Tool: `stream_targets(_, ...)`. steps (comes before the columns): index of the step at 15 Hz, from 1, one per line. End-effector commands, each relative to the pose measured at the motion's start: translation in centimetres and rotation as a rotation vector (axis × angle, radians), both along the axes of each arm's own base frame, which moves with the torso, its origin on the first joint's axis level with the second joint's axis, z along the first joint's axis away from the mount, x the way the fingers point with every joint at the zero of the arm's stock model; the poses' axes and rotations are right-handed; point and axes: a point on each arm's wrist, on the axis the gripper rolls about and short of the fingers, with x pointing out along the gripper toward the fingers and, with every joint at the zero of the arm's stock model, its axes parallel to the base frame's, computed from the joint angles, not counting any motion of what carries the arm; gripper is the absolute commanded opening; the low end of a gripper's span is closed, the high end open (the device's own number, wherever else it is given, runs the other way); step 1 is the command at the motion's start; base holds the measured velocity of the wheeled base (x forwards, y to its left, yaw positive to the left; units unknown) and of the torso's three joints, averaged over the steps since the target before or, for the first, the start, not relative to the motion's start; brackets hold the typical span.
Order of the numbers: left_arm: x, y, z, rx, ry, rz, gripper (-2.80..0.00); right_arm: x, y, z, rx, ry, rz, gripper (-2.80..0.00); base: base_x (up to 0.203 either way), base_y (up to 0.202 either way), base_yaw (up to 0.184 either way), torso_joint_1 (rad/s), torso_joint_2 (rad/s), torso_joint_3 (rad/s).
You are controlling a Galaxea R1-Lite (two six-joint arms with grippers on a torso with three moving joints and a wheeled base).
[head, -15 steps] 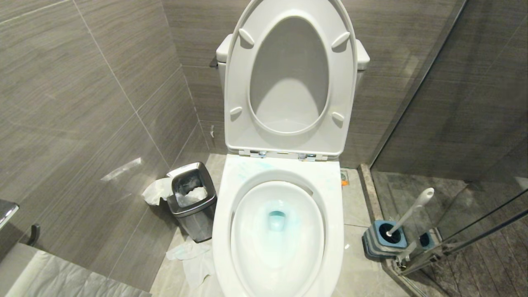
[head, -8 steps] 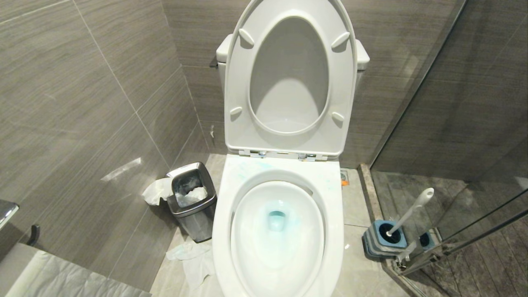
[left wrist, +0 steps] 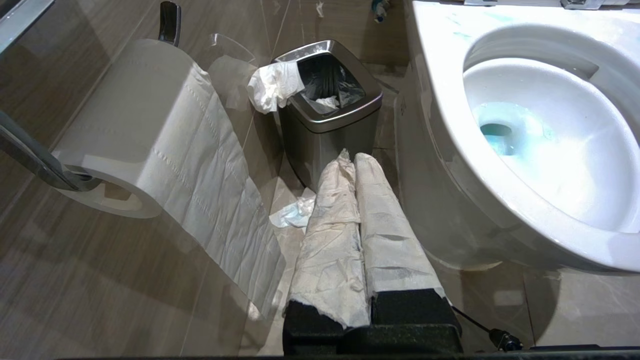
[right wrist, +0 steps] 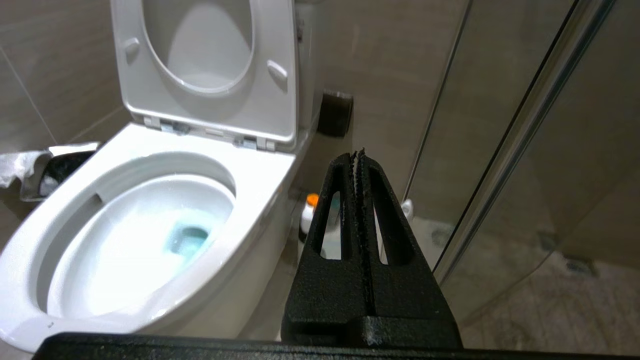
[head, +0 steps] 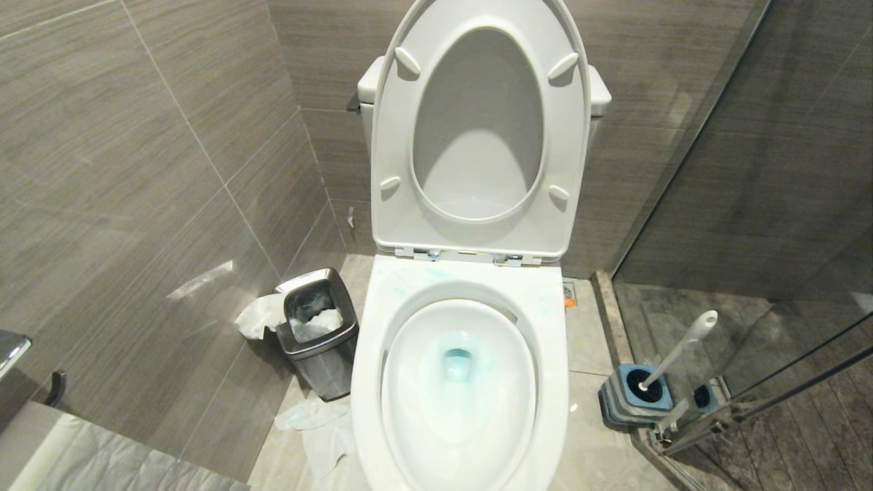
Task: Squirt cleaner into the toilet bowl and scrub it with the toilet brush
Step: Flush the toilet
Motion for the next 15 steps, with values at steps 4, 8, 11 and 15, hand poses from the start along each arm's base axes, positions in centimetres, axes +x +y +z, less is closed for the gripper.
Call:
stream_targets(4, 0.0, 0.0, 0.0, 0.000, 0.002, -0.001, -2.80, 3.4, 0.0, -5.3, 0.001, 0.047, -0.006, -2.80, 0.000, 0.000, 0.000, 0.000, 0.00, 0.000)
stream_targets(8, 0.0, 0.0, 0.0, 0.000, 0.002, -0.001, -2.80, 3.9, 0.0, -7.1, -0.027, 0.169, -0.003, -2.80, 0.000, 0.000, 0.000, 0.000, 0.00, 0.000)
stream_targets(11, 0.0, 0.0, 0.0, 0.000, 0.002, -0.001, -2.80, 4.0, -0.1, -8.0, -0.059, 0.261, -0.070, -2.80, 0.000, 0.000, 0.000, 0.000, 0.00, 0.000)
stream_targets(15, 0.0, 0.0, 0.0, 0.000, 0.002, 0.001, -2.80, 4.0, -0.1, -8.0, -0.067, 0.256, -0.073, -2.80, 0.000, 0.000, 0.000, 0.000, 0.00, 0.000)
